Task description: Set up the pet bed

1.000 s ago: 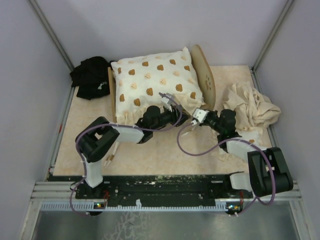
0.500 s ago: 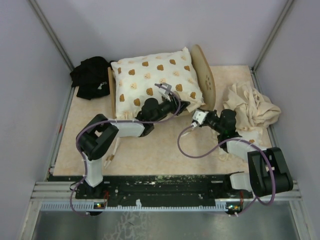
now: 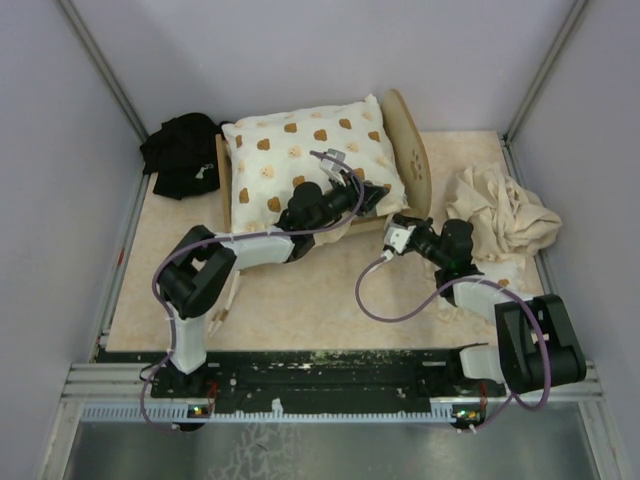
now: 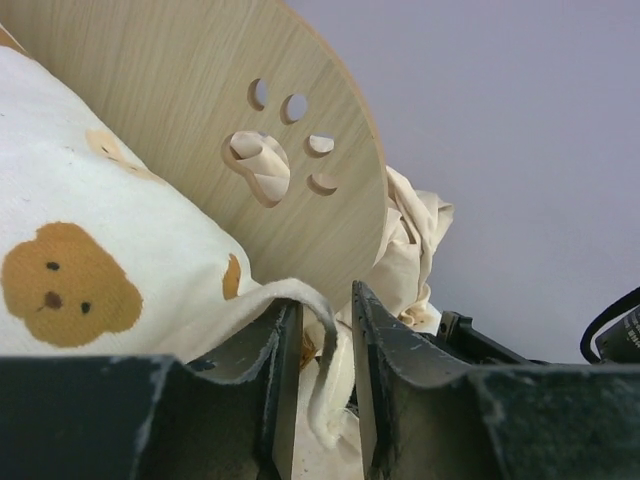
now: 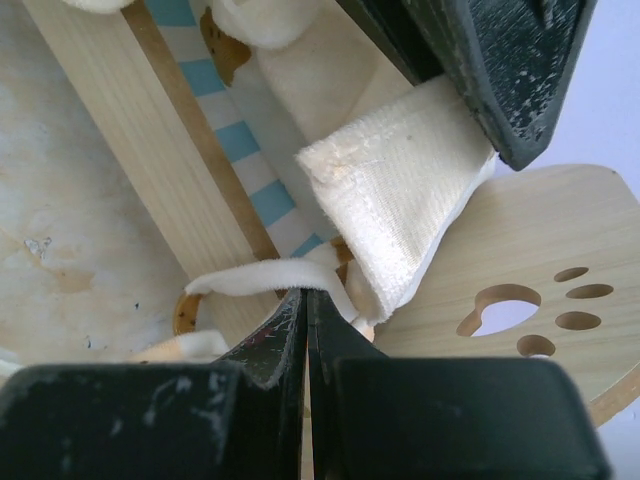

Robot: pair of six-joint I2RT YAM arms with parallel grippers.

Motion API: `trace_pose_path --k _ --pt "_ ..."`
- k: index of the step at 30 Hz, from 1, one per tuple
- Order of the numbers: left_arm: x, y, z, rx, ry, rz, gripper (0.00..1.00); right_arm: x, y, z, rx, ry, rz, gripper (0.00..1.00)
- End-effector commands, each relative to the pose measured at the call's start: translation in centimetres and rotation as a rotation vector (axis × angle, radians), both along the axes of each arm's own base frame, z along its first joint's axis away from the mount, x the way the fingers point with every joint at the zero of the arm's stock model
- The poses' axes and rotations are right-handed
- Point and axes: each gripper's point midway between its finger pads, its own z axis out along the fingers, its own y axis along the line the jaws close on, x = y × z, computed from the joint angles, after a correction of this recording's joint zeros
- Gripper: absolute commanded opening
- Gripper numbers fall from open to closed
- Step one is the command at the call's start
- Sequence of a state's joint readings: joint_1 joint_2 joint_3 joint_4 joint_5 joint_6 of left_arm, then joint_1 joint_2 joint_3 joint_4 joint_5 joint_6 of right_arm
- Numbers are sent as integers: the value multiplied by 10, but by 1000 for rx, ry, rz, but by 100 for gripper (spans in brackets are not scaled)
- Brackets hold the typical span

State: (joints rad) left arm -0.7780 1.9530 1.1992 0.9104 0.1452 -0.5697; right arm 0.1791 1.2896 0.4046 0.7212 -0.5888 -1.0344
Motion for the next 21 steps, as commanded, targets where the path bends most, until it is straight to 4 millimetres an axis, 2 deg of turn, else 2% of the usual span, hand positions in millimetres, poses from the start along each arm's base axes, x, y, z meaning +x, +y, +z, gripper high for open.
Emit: trace_pose_path --k 1,5,8,10,12,17,19,21 --pt "9 -3 -9 4 43 8 26 -2 2 17 7 -98 27 0" --pt "17 -1 -12 36 45 27 9 -7 5 14 10 -98 39 0" --pt "25 3 -9 33 63 43 10 -9 8 12 -9 -108 50 0" --pt "28 1 -6 33 73 36 18 -8 7 16 -11 -145 47 0" --pt "32 -3 -8 50 93 35 20 -6 7 20 -4 -162 41 0" --pt "39 -2 -25 54 173 65 3 -5 9 29 36 -191 37 0" --pt "41 1 -32 69 200 83 2 -6 8 32 51 -196 31 0" --pt "43 3 -39 88 212 97 6 -6 7 36 64 -198 25 0"
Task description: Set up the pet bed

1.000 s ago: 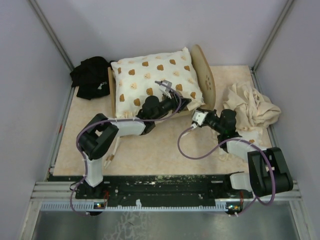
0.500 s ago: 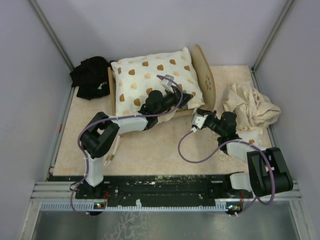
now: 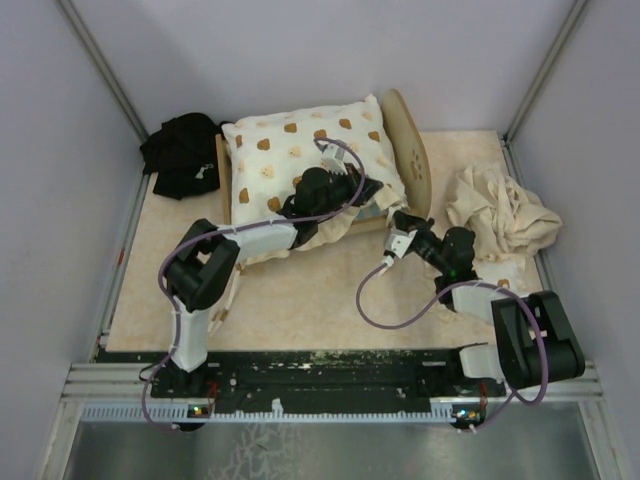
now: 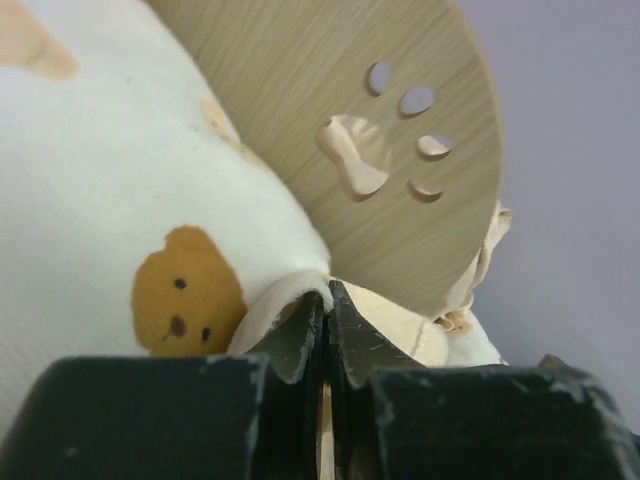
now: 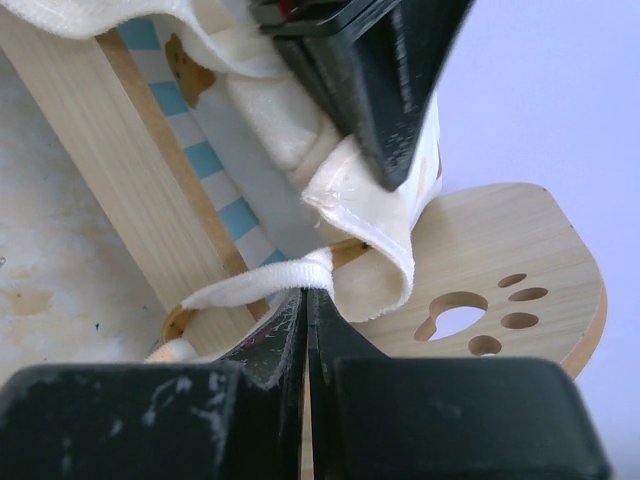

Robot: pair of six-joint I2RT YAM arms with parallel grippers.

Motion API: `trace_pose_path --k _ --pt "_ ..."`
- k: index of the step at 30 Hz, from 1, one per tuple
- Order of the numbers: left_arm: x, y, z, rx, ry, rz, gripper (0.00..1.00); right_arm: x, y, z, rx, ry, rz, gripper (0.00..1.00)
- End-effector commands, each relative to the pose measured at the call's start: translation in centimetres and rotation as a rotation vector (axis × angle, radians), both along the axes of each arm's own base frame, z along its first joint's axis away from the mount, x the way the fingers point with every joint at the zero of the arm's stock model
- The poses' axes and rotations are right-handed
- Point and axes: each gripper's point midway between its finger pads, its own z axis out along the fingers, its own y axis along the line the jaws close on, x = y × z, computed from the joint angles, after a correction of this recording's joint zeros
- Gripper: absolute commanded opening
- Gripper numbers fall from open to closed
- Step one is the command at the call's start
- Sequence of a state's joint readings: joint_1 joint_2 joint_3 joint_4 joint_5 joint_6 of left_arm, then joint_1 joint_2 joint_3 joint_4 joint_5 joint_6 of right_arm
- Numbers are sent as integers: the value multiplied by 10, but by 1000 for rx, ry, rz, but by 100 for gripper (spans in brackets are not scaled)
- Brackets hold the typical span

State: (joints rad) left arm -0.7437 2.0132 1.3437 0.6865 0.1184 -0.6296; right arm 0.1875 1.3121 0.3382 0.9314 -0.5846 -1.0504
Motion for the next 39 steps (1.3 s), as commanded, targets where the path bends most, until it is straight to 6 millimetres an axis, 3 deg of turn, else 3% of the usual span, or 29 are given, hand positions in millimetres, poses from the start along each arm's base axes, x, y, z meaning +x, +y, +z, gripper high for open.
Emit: trace_pose_path --k 1,13,16,20,23,28,31,36,39 --pt "9 4 -21 38 66 41 9 -1 5 26 63 -70 15 0" --pt "-2 22 -52 115 121 64 8 1 3 33 96 -72 3 0" --pt "4 28 -43 93 126 78 10 -5 3 26 93 -60 9 0" --pt "11 24 -13 53 80 62 19 -8 6 21 76 -53 25 0" --pt "18 20 -4 54 63 62 12 -8 8 26 84 -62 34 0" --pt "24 36 -32 98 130 141 0 -10 6 32 98 -77 22 0" --pt "24 41 -41 156 132 165 0 -10 5 31 103 -73 17 0" --pt "24 56 -54 238 144 223 5 -7 4 35 122 -73 6 0" --pt "20 61 -59 246 154 232 13 -7 4 38 126 -81 10 0"
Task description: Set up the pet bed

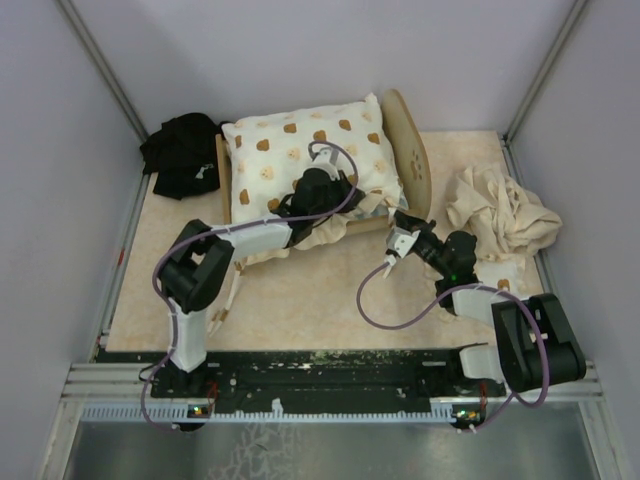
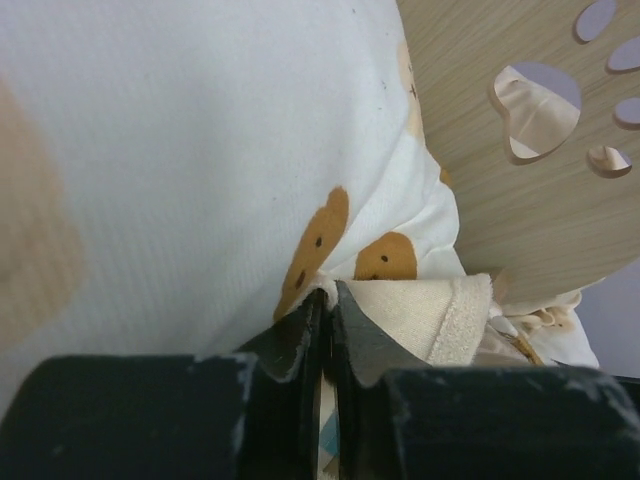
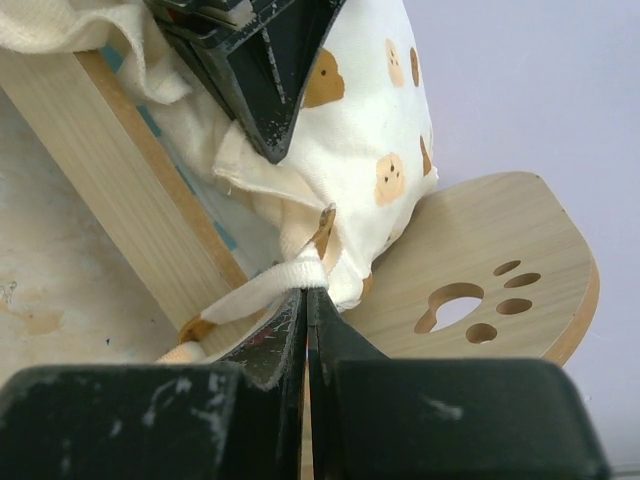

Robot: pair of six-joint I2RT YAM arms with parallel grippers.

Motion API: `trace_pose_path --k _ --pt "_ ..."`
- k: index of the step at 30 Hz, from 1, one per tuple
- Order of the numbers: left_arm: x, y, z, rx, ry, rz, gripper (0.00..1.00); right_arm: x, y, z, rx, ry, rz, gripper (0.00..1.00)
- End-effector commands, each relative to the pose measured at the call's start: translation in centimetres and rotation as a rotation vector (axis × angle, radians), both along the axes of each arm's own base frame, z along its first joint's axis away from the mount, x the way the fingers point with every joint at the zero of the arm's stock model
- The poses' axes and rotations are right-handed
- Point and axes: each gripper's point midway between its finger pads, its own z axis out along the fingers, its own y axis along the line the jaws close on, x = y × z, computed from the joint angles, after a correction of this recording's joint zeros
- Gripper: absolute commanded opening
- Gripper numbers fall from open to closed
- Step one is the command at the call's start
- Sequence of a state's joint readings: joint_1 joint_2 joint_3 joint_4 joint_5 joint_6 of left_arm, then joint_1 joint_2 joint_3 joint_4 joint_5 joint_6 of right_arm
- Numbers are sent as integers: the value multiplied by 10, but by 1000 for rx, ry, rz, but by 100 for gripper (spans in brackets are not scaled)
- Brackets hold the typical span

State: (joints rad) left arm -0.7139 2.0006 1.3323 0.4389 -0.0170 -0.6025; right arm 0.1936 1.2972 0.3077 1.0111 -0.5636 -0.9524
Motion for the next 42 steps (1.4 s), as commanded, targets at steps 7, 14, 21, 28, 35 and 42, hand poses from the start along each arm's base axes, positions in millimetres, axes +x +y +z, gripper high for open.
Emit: trace_pose_path --k 7,14,21,28,35,42 --pt "-14 21 9 67 14 -4 21 0 6 31 50 -85 25 0" --pt "-49 1 72 -79 -35 -234 50 0 7 31 55 -84 32 0" --pt "-73 -17 101 -237 1 -374 53 0 9 32 62 -79 43 0" --pt "-74 -39 83 -292 116 -455 50 0 8 32 59 -80 38 0" --pt "-57 -41 53 -304 199 -357 50 0 8 31 56 -78 40 0" --pt "-47 -52 46 -393 265 -348 49 0 8 30 52 -76 37 0"
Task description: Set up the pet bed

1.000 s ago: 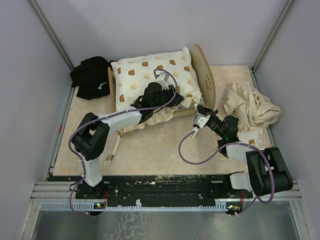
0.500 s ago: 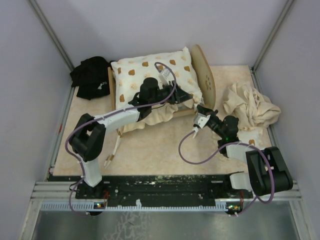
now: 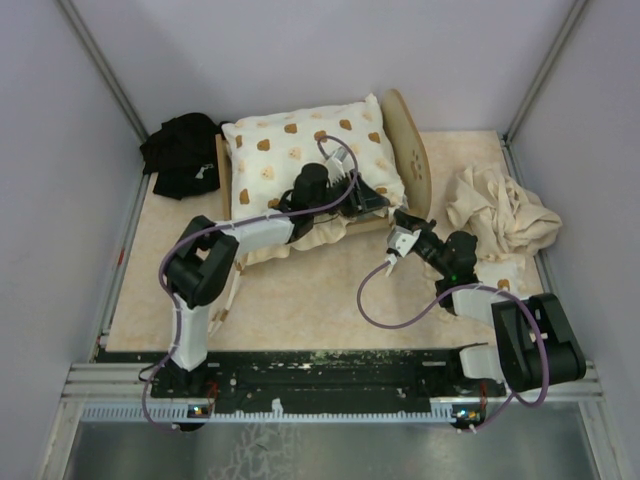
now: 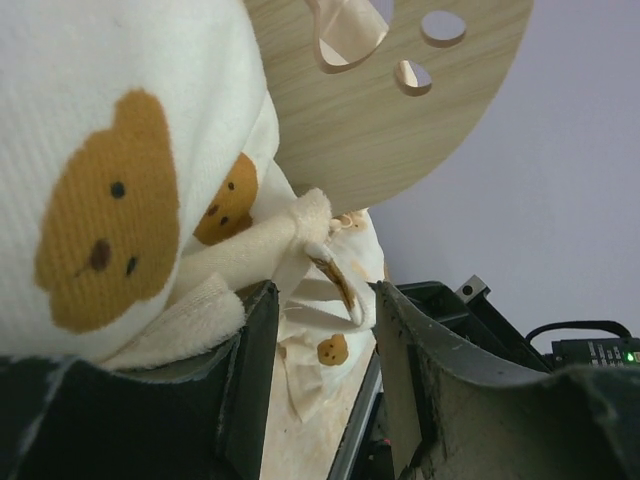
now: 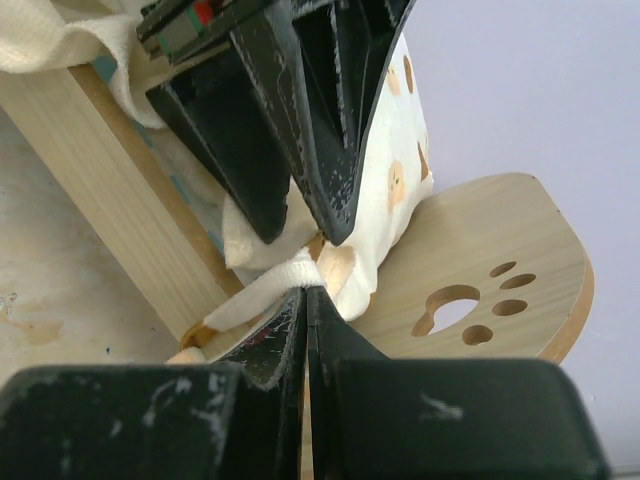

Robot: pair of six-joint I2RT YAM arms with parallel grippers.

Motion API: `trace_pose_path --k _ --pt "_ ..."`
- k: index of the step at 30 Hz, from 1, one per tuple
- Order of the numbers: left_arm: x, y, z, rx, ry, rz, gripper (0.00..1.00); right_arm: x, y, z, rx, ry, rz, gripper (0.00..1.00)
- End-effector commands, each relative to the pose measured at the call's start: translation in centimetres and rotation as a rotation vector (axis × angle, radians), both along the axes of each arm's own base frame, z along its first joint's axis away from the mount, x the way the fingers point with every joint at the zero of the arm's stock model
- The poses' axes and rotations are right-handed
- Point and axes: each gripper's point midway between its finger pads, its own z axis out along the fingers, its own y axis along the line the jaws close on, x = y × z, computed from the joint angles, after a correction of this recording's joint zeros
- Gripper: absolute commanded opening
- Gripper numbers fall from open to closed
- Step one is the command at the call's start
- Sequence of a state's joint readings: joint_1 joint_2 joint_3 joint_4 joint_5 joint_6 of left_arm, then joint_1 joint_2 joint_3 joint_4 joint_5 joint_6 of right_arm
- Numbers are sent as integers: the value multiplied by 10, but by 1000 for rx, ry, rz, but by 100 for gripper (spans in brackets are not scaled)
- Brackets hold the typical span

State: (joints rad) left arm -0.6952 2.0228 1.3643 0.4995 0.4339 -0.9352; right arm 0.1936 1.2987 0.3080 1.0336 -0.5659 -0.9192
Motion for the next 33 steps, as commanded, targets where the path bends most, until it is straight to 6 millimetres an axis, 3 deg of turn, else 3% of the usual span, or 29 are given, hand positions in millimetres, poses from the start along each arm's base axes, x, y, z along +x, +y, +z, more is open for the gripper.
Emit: trace_pose_path --k 1,10,16,30,33 --pt "13 -9 15 -86 19 15 48 1 7 24 23 -75 31 0" --pt "16 -14 21 -106 16 17 45 2 6 19 20 -65 27 0" --pt "10 -18 12 -106 44 -8 43 3 5 16 20 -61 21 0" --pt "9 -24 27 -82 -18 5 42 3 5 17 21 -65 19 0" --pt "10 -24 21 -68 -3 7 41 3 4 18 23 -67 17 0"
